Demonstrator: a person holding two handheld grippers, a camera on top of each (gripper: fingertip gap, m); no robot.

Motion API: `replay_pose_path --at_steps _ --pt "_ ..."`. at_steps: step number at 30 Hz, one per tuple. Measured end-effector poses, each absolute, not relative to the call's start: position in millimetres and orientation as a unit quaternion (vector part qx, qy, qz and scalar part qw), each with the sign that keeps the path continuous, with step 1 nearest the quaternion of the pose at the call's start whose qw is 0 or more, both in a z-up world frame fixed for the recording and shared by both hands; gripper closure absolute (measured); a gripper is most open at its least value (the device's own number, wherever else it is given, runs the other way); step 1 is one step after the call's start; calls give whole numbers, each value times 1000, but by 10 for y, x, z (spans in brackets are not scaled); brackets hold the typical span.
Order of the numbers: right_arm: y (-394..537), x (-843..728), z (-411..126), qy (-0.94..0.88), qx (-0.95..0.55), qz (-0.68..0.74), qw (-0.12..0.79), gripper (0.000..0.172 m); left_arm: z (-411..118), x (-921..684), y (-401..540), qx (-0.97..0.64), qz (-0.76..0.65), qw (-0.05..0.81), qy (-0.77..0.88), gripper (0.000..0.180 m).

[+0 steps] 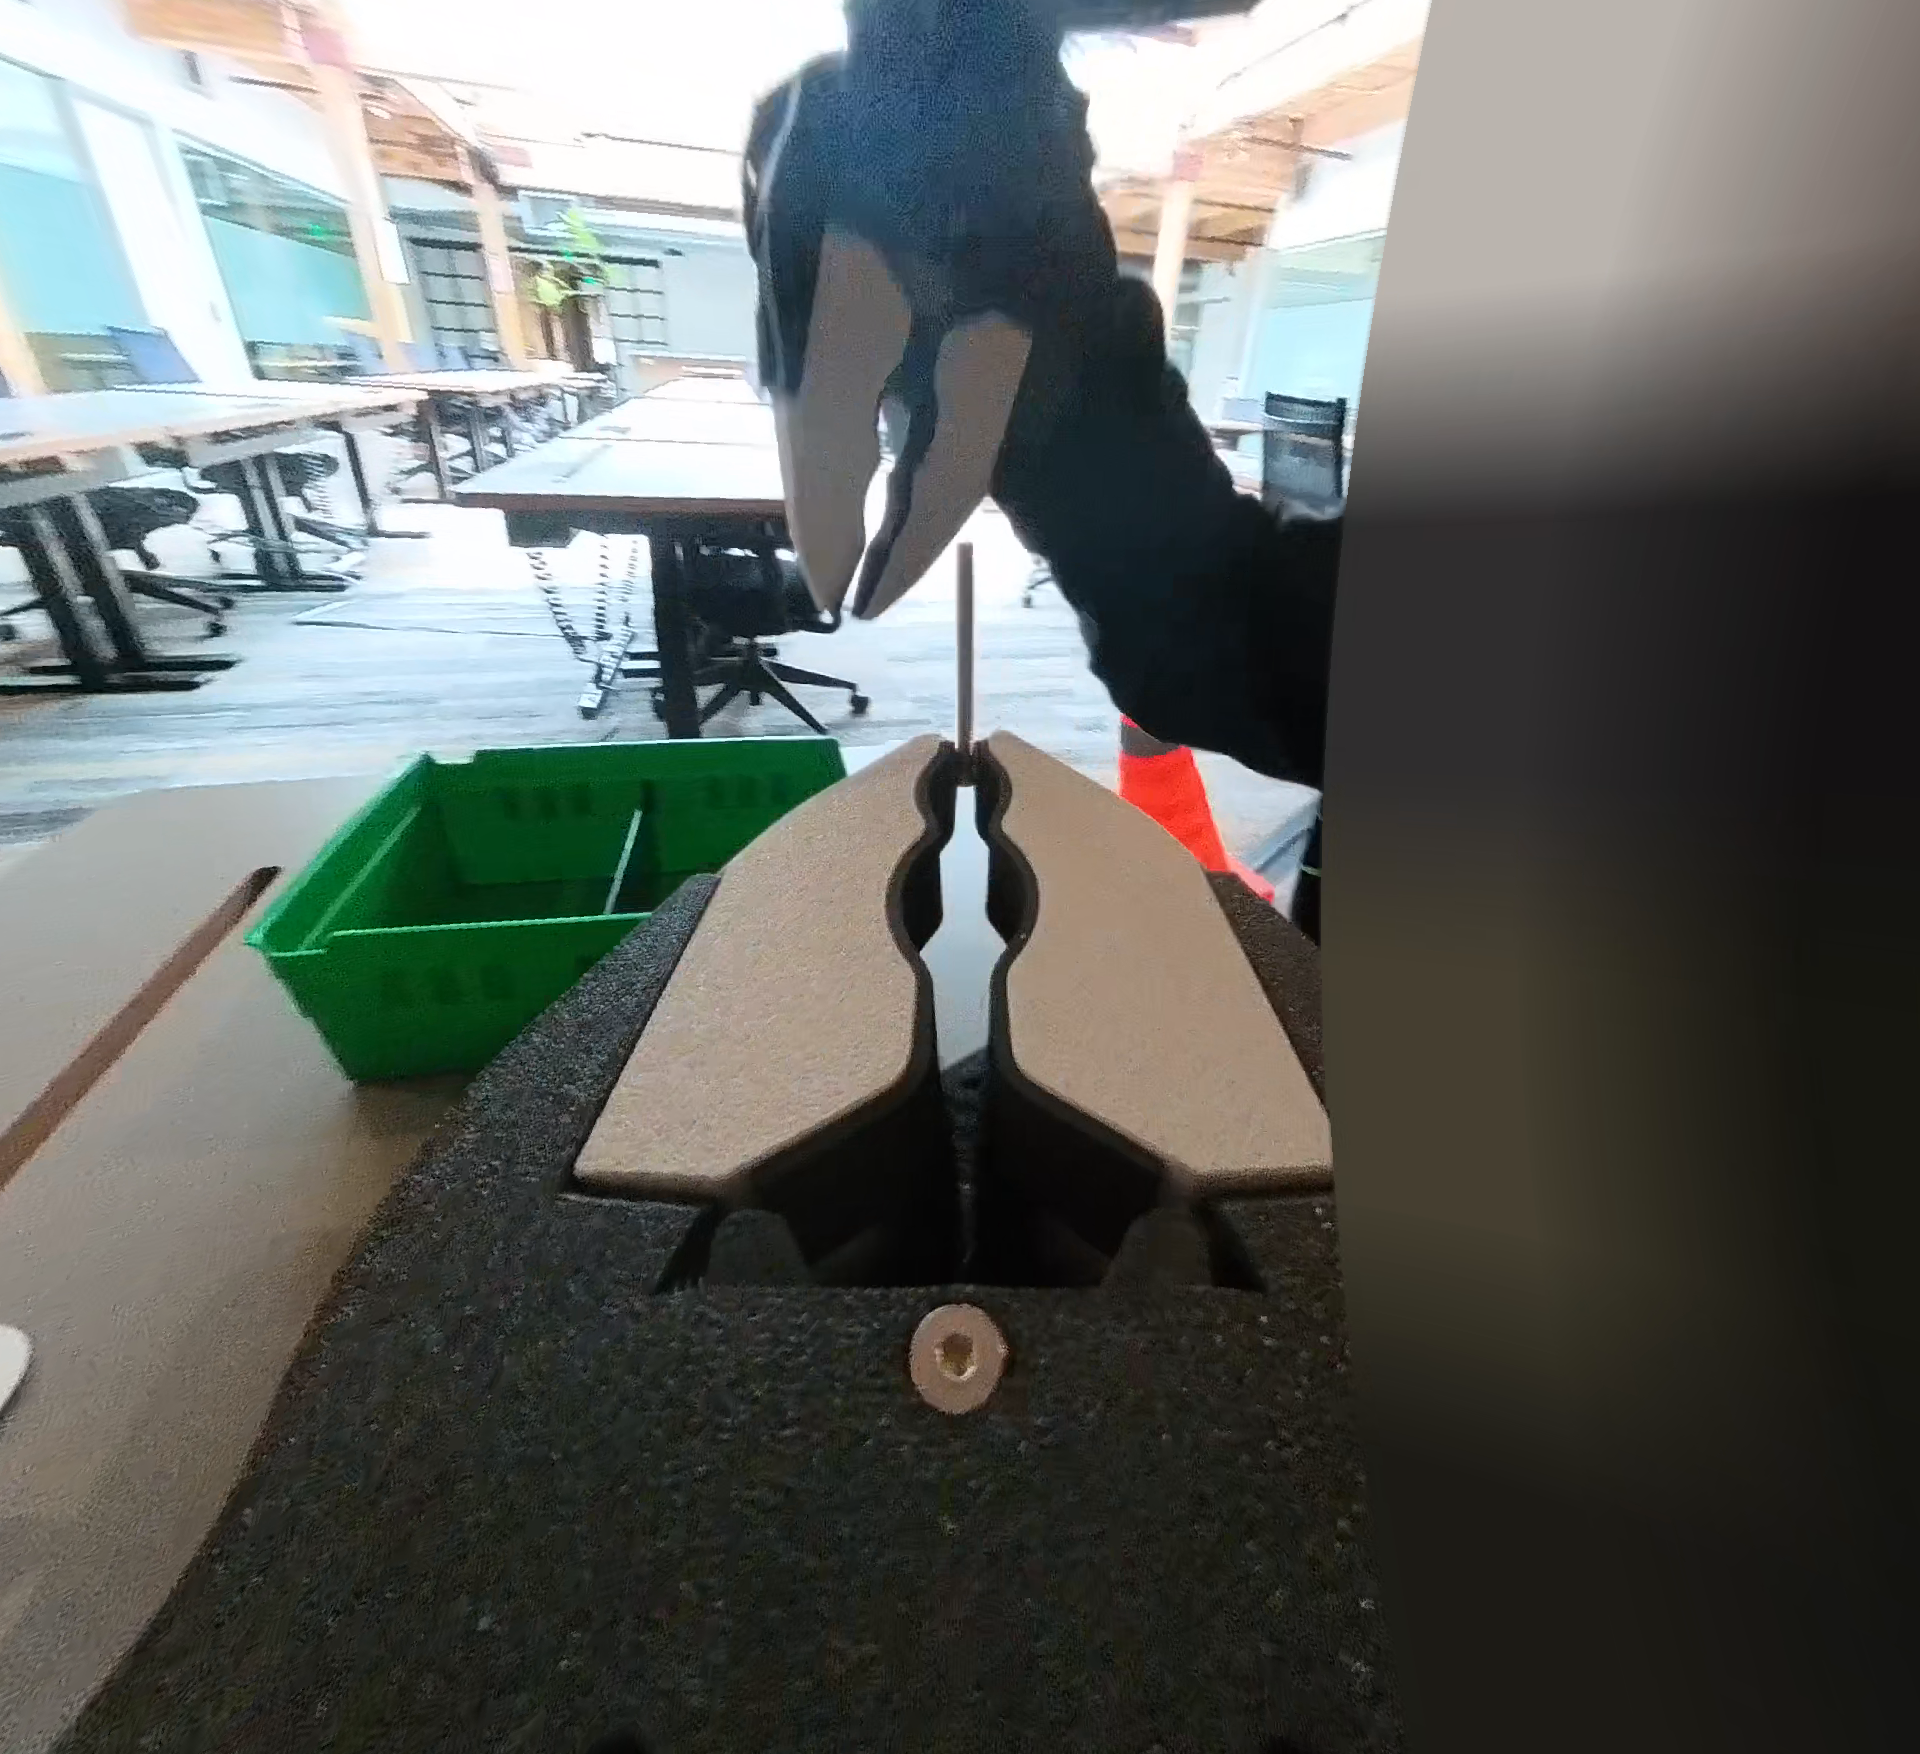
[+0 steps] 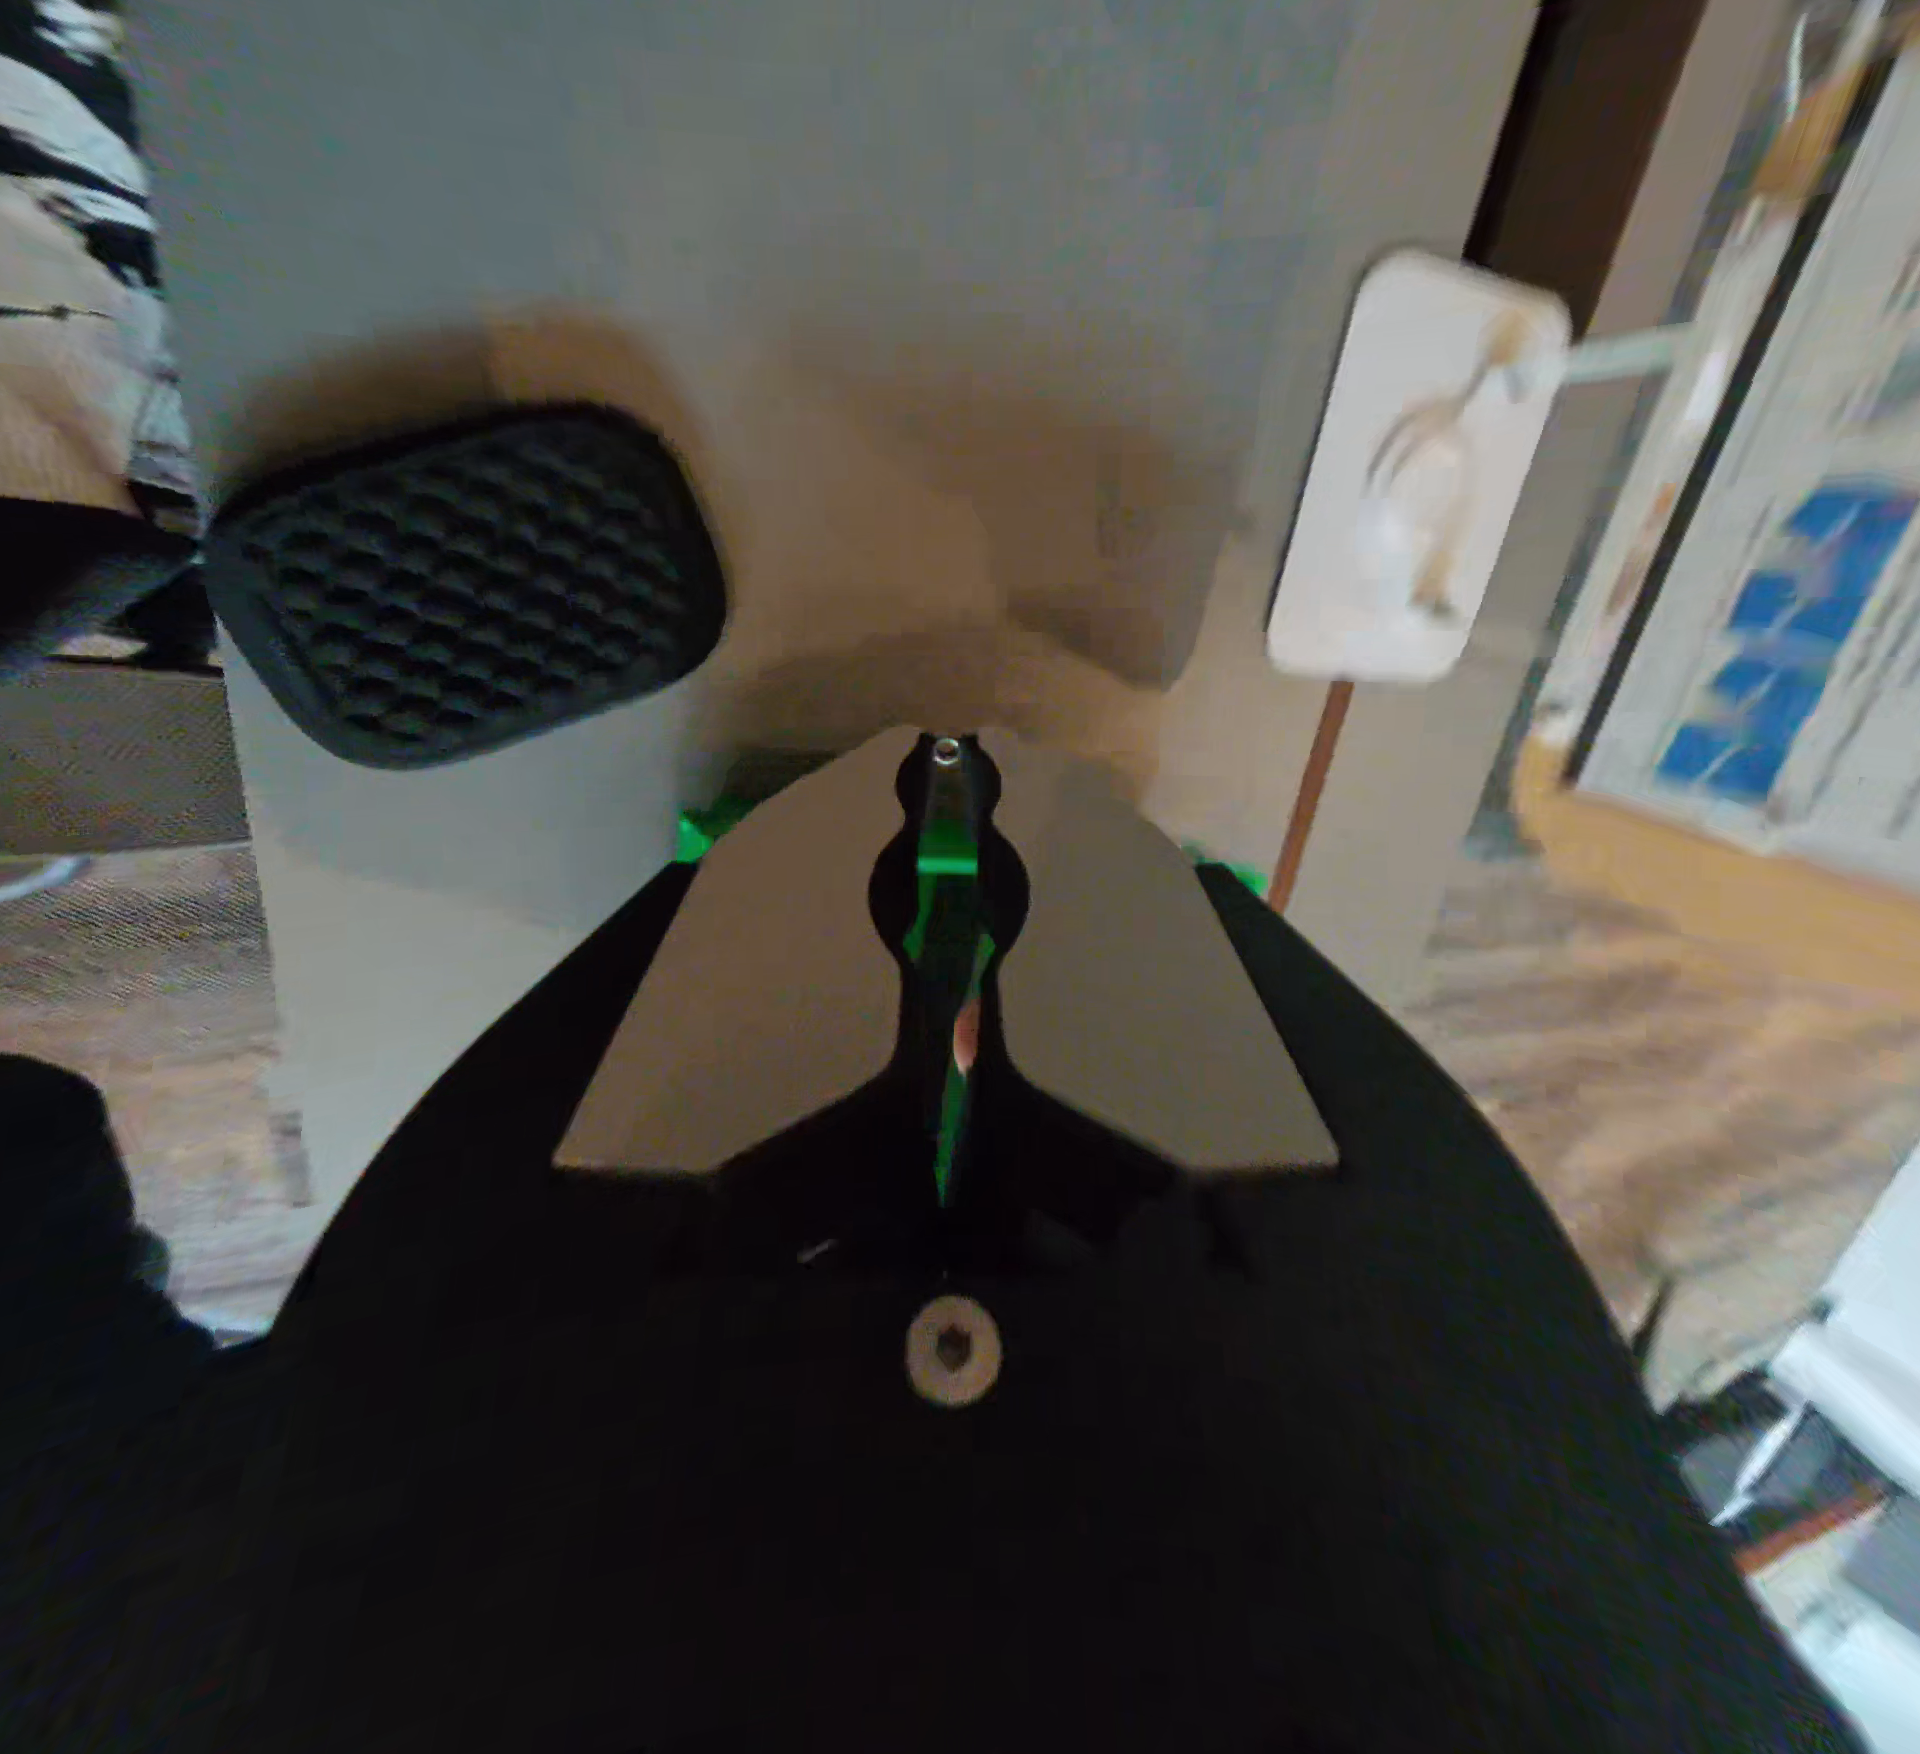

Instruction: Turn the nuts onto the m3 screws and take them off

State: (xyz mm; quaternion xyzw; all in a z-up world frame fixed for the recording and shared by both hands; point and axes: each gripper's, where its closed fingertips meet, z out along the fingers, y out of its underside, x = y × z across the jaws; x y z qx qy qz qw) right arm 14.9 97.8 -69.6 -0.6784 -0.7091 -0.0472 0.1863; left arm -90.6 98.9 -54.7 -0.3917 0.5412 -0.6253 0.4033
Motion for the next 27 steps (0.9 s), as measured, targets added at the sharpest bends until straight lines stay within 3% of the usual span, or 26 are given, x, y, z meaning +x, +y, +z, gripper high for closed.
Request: replay_pose_path --at_steps 11,20,27 --pt "1091 1782 -2003 -421 -893 -74 144 167 -402 -971 1129 -420 -574 480 514 179" --pt "1098 2238 -2912 -315 -944 -56 83 167 -402 -1001 1129 -424 -556 490 521 178" --pt "1142 2356 -3286 -297 -952 -41 64 167 -411 -1026 1141 -425 -553 489 524 178"
